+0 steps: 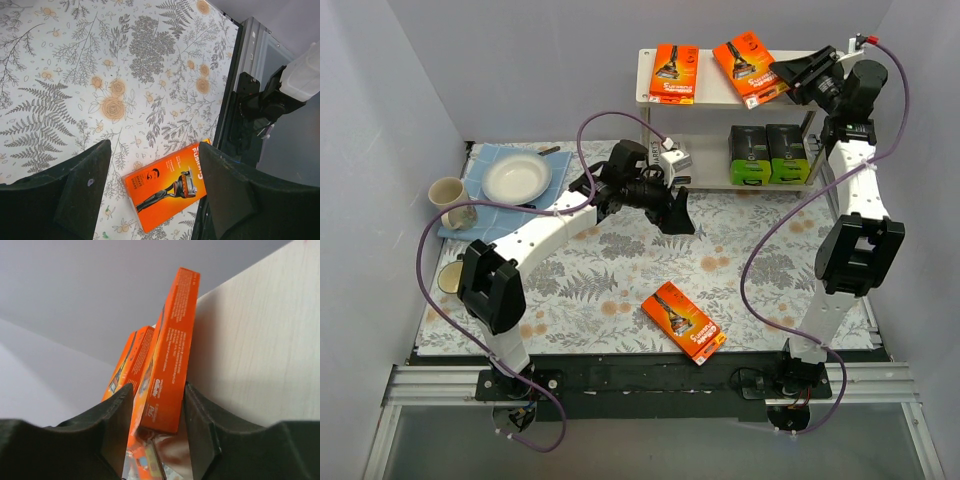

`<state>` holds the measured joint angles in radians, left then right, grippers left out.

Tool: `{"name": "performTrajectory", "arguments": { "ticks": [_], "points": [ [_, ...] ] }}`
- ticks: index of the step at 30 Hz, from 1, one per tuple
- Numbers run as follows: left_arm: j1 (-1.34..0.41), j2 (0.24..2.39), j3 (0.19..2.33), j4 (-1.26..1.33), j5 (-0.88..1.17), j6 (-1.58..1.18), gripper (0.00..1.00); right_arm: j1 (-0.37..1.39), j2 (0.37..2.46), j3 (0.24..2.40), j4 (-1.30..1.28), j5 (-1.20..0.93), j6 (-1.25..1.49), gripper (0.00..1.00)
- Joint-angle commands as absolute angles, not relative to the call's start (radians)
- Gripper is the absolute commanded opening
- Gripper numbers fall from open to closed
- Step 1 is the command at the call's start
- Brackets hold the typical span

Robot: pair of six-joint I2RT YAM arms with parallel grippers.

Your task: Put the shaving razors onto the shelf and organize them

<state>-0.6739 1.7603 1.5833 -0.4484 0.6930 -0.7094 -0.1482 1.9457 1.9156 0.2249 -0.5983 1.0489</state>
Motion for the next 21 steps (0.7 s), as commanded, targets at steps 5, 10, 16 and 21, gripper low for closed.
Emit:
{"name": "performTrajectory", "arguments": {
  "ticks": [5,10,16,21],
  "points": [
    [-0.68,1.761,1.637,-0.439,0.663,-0.686,0.7,-0.118,1.896,1.947,0.063,-0.466,0.988,0.69],
    [-0.68,1.752,1.628,-0.404,0.66,-0.693,0.7,-0.127,1.83,1.901,0.034,-0.405,0.882,0.77],
    [-0.677,1.73,1.595,-0.345,0.669,-0.715,0.7,-0.129,1.763,1.836,0.075,-0.353,0.769,0.84],
    [-0.666,1.706,1.565,-0.316,0.683,-0.733,0.7,-0.13,1.75,1.798,0.167,-0.324,0.723,0.7]
  ]
}}
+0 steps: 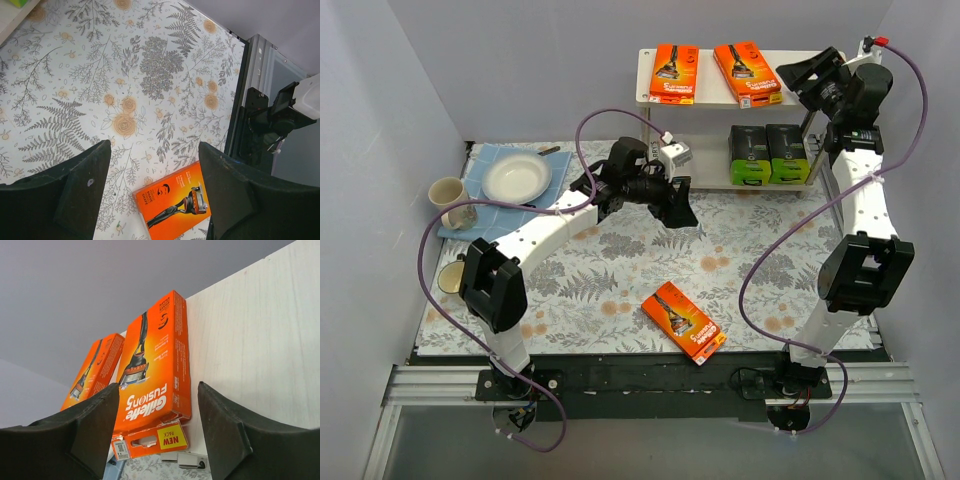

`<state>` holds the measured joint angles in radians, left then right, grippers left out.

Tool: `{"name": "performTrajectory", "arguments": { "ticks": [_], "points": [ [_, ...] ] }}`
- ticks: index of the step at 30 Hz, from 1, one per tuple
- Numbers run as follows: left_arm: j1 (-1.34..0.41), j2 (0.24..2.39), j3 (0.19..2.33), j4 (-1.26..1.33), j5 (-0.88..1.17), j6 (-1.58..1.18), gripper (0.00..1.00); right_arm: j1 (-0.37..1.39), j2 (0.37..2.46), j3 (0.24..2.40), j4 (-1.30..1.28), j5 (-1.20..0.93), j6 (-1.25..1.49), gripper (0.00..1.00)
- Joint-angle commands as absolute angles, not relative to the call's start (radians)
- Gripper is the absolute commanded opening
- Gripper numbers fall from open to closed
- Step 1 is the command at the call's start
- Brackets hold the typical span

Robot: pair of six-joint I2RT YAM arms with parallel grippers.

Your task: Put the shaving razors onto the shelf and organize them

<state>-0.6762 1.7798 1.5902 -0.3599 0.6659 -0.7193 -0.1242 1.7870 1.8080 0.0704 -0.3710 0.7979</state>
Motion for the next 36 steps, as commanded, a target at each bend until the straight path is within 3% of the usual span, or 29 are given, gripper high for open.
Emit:
{"name": "performTrajectory", "arguments": {
  "ticks": [1,36],
  "points": [
    [-0.661,1.697,1.559,-0.314,0.684,-0.733,0.7,-0.129,1.753,1.795,0.175,-0.324,0.716,0.68],
    [-0.621,1.614,1.451,-0.259,0.649,-0.755,0.7,-0.037,1.674,1.615,0.175,-0.313,0.693,0.69]
  ]
}}
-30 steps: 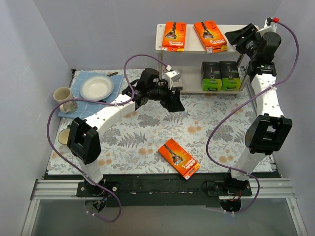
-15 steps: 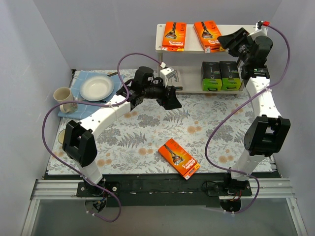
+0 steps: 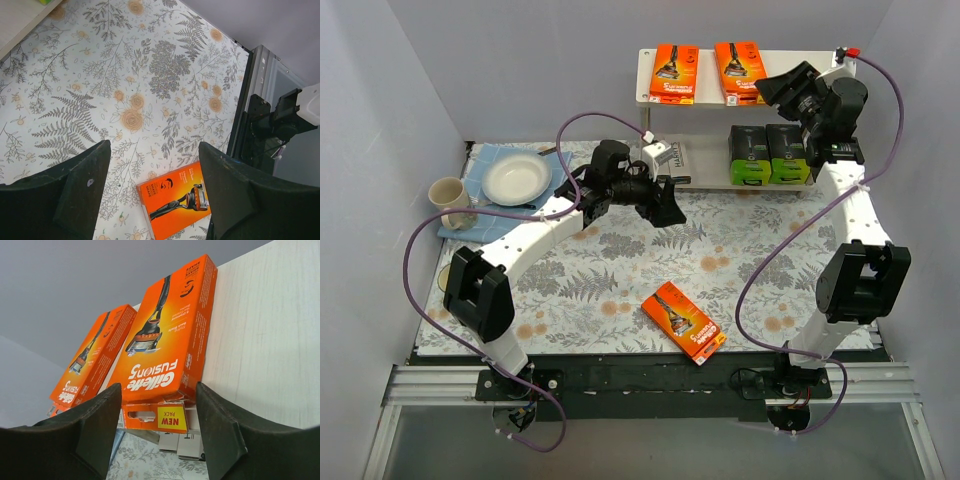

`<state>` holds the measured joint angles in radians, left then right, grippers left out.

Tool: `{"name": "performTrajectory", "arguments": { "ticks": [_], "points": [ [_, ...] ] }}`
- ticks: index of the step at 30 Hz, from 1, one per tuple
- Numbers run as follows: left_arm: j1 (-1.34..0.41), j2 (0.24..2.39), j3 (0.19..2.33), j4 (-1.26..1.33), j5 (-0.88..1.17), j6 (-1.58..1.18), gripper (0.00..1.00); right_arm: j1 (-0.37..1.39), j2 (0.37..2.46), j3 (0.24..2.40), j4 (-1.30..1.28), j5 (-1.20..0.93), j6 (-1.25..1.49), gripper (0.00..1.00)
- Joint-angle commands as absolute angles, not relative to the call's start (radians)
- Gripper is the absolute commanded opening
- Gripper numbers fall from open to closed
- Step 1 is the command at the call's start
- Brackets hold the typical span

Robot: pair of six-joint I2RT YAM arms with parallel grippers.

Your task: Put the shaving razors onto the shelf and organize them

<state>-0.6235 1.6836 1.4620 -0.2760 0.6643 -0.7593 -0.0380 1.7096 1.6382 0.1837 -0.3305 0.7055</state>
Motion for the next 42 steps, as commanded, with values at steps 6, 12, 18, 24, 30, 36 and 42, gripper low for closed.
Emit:
{"name": "performTrajectory", "arguments": {
  "ticks": [6,12,18,24,30,36,42],
  "points": [
    [-0.621,1.609,1.417,-0.25,0.585,-0.762,0.72,-0.026,1.663,1.615,0.167,-0.316,0.677,0.7],
    [-0.618,1.609,1.393,-0.235,0.561,-0.77,0.72,-0.018,1.637,1.583,0.141,-0.299,0.652,0.7],
    [-0.604,1.583,1.339,-0.218,0.483,-0.836,0.73,-0.046,1.548,1.54,0.088,-0.294,0.568,0.73],
    [-0.575,1.562,1.224,-0.235,0.391,-0.856,0.85,-0.077,1.254,1.249,0.002,-0.35,0.257,0.8],
    [-0.572,1.562,1.158,-0.325,0.385,-0.798,0.83,-0.071,1.031,0.954,-0.3,-0.486,-0.026,0.79],
    [-0.571,1.462,0.979,-0.362,0.454,-0.69,0.8,0.06,1.116,0.923,-0.491,-0.621,-0.233,0.78],
    [-0.571,1.301,0.815,-0.327,0.436,-0.82,0.77,0.342,1.328,1.009,-0.551,-0.535,-0.269,0.79]
  ]
}}
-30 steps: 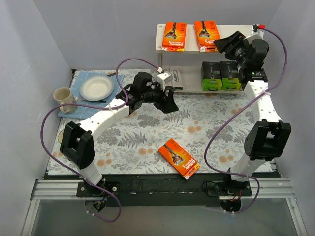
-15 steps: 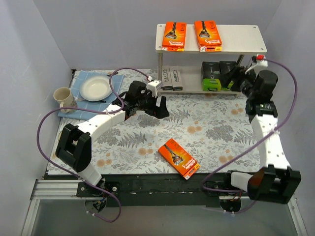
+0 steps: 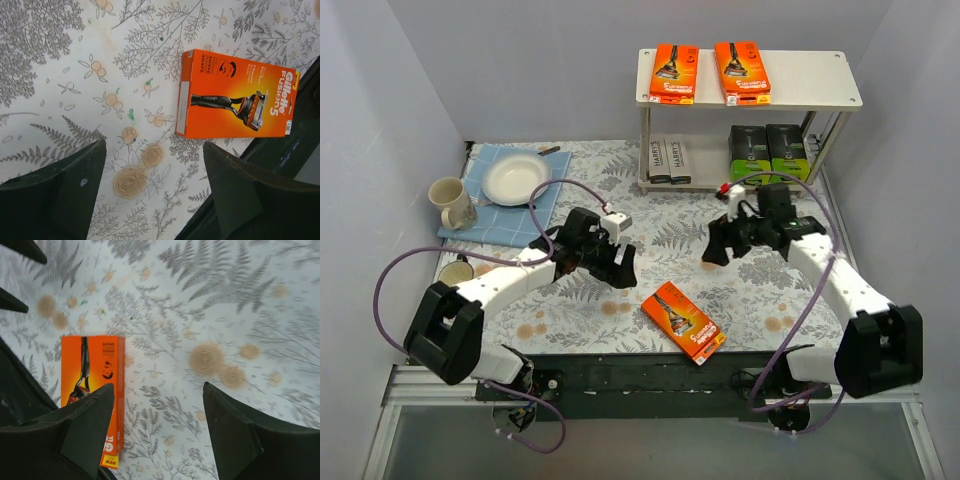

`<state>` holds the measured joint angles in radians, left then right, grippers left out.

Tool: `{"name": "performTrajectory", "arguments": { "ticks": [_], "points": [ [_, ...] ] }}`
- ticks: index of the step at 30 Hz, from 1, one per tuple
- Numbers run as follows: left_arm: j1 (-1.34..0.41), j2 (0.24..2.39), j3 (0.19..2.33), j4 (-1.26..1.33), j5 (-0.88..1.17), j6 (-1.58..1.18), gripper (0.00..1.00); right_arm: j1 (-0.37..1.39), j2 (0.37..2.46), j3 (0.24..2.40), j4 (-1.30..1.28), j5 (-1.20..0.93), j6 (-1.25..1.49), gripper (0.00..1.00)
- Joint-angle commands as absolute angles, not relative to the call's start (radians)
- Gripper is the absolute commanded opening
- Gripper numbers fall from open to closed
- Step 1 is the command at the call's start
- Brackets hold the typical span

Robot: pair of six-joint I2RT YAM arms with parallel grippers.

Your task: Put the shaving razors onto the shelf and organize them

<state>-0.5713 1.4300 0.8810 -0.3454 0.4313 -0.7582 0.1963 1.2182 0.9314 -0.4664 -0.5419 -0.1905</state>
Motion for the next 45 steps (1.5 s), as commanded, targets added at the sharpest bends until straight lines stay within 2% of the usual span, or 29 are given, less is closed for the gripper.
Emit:
{"name": "performTrajectory", "arguments": {
  "ticks": [1,4,8,13,16,19,20,23,32,37,39,45],
  "points": [
    [-0.569,1.278,0.769,-0.315,0.433,-0.854,0.77,0.366,1.341,1.006,-0.523,-0.54,-0.261,0.8],
    [-0.555,1.195,0.71,-0.279,0.439,-0.899,0.77,0.471,1.382,0.996,-0.525,-0.502,-0.267,0.82],
    [-0.517,1.144,0.646,-0.253,0.529,-0.988,0.78,0.592,1.44,0.973,-0.545,-0.457,-0.252,0.91],
    [-0.515,1.094,0.577,-0.151,0.584,-1.129,0.77,0.637,1.519,0.95,-0.497,-0.298,-0.14,0.94],
    [-0.515,1.104,0.54,-0.024,0.615,-1.221,0.77,0.64,1.568,0.933,-0.466,-0.16,-0.078,0.91],
    [-0.515,1.144,0.514,0.081,0.637,-1.27,0.77,0.635,1.623,0.923,-0.43,-0.098,-0.034,0.84],
    [-0.514,1.156,0.505,0.107,0.653,-1.279,0.77,0.631,1.65,0.928,-0.422,-0.092,-0.026,0.77],
    [-0.515,1.23,0.479,0.198,0.669,-1.334,0.77,0.592,1.719,0.972,-0.403,-0.069,0.04,0.68],
    [-0.52,1.474,0.569,0.385,0.623,-1.46,0.74,0.414,1.93,1.293,-0.42,-0.06,0.066,0.64],
    [-0.522,1.598,0.678,0.312,0.638,-1.454,0.7,0.394,1.856,1.29,-0.419,-0.15,0.055,0.64],
    [-0.522,1.605,0.727,0.238,0.623,-1.43,0.7,0.394,1.775,1.249,-0.439,-0.176,0.043,0.69],
    [-0.529,1.52,0.626,0.161,0.623,-1.436,0.71,0.38,1.556,1.062,-0.524,-0.326,0.011,0.75]
  ]
}}
